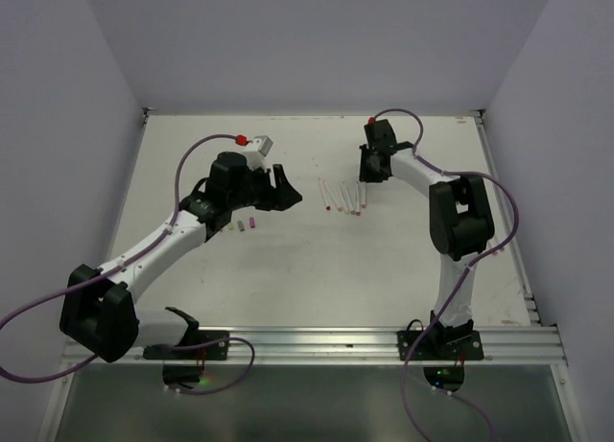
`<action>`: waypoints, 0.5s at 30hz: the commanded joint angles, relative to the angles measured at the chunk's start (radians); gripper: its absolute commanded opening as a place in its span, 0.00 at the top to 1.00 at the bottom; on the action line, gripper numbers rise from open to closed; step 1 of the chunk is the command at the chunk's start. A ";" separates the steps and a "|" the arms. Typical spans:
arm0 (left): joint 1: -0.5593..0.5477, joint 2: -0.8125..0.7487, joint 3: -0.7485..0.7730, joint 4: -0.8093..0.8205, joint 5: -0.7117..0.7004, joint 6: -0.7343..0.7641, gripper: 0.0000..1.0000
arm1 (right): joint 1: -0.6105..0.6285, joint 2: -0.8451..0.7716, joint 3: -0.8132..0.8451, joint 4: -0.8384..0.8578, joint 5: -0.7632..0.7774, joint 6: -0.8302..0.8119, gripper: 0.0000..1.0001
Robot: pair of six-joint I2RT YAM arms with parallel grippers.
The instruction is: Open the pen caps
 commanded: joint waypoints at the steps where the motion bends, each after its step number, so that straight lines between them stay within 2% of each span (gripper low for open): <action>1: 0.015 0.010 0.016 0.006 0.016 0.030 0.34 | -0.002 -0.004 0.022 0.019 0.062 -0.006 0.79; 8: 0.021 0.022 0.006 0.012 0.034 0.027 0.34 | -0.002 0.013 0.024 -0.015 0.105 -0.021 0.79; 15: 0.029 0.021 0.000 0.017 0.044 0.025 0.34 | 0.004 0.011 -0.002 0.005 0.075 -0.021 0.78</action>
